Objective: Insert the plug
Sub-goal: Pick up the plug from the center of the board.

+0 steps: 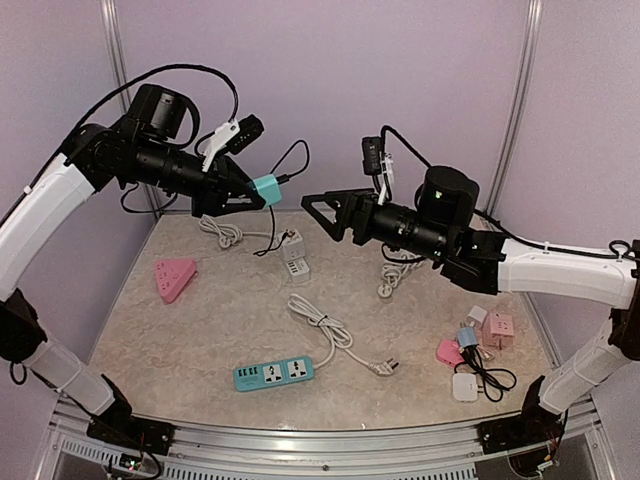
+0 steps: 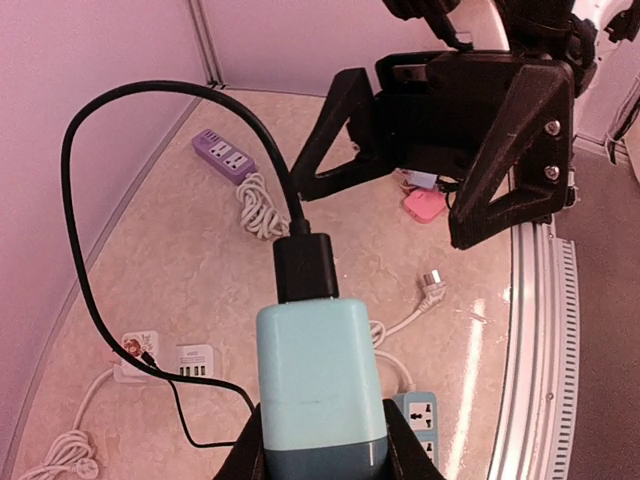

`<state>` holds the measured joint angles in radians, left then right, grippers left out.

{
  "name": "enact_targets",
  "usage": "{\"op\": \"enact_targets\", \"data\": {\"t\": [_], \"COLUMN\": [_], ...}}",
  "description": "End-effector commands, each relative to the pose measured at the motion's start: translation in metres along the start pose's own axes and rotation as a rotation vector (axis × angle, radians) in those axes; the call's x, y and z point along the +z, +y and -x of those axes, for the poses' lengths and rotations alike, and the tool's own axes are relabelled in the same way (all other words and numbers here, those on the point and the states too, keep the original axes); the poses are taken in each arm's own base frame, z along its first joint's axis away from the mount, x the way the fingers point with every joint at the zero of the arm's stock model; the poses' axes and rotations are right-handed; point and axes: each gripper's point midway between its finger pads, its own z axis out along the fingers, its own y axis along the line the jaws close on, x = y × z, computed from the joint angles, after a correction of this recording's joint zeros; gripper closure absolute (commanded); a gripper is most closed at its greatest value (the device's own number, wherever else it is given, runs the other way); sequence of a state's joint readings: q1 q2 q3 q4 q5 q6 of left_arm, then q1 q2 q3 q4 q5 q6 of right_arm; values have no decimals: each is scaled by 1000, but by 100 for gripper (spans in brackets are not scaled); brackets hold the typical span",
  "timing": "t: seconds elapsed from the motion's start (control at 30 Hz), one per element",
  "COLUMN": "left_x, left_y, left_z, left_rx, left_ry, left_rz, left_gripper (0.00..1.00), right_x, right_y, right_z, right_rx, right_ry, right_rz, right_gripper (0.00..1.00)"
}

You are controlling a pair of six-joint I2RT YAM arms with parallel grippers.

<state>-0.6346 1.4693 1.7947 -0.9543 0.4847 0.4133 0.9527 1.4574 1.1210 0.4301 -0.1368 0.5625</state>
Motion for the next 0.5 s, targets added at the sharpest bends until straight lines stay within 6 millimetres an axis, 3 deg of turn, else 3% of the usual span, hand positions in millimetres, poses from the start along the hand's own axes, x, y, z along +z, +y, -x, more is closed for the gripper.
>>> {"op": "enact_targets", "data": {"t": [0.0,0.13,0.27,0.47], "left_x": [-16,-15,-9,-6], "left_y": [-45,-59,-70,-71], "left_z": [11,15,18,26], "left_rx": [23,28,46,51], "left_ry": [-5,-3,9,-1], "left_rz": [-152,-207,-238,-249], "left_gripper": [100,100,100,100], "right_x": [-5,-6,-2,-3], "right_y": [45,67,65,60], "right_z": [-14,-9,-9,-8], "right_rx": [-221,-247,-248,-226], "right_ry": [126,125,127,127], "right_rz": [246,359,363,362], "right_gripper": [15,15,15,14]}}
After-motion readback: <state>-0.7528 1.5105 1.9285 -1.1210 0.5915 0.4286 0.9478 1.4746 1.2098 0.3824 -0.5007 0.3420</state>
